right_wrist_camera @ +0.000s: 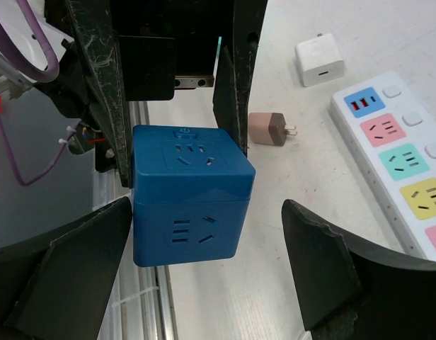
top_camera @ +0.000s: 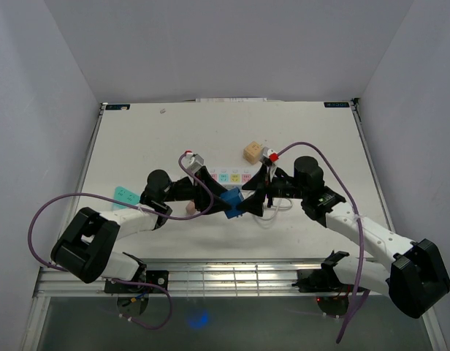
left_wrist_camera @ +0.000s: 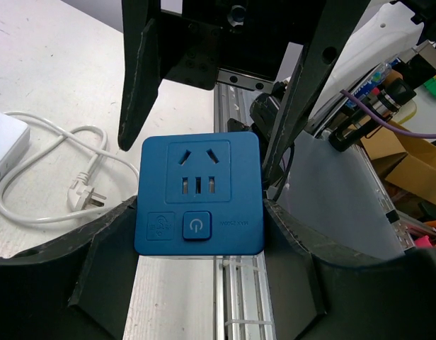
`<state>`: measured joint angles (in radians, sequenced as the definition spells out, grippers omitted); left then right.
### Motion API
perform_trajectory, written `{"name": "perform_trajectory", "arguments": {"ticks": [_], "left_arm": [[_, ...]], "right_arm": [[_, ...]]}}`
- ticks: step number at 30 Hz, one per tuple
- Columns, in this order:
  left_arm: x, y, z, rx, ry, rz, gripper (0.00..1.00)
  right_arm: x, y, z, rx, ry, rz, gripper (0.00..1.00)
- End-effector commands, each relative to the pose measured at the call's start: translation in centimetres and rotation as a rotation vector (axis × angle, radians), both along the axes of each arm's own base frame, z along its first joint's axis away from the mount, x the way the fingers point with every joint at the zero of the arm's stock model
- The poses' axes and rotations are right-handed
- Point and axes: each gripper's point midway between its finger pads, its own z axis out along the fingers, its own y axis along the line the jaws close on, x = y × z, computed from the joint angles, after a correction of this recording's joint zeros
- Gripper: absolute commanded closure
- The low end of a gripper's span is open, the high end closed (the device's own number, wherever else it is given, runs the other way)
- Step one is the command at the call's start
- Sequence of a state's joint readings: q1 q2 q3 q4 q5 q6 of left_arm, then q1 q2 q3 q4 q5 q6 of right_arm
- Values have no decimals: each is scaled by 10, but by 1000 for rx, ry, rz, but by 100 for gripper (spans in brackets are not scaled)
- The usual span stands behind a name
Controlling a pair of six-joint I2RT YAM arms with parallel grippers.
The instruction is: Insert the plug
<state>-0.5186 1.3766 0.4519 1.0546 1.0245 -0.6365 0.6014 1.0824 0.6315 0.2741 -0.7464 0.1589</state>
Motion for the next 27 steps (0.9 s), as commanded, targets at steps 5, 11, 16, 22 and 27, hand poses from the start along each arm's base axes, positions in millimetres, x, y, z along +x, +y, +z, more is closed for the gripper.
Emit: {"name": "perform_trajectory", "arguments": {"ticks": [5,11,16,22,27], "left_arm": [[-5,3,13,-32,-83,-8,100],[-3,4,11,-24,-84,13,100],[-1,1,6,-3,-62,2,100],[-1,-2,0,33,-65,1,100],[-4,-4,2,39,-94,-7,100]], "right_arm": [[-5,9,24,58,-15,90,3],[-7,13,17,40,27,127,5],[-3,14,15,18,26,109,5],[-2,13,15,9,25,103,5],[0,14,9,-18,55,107,9]]}}
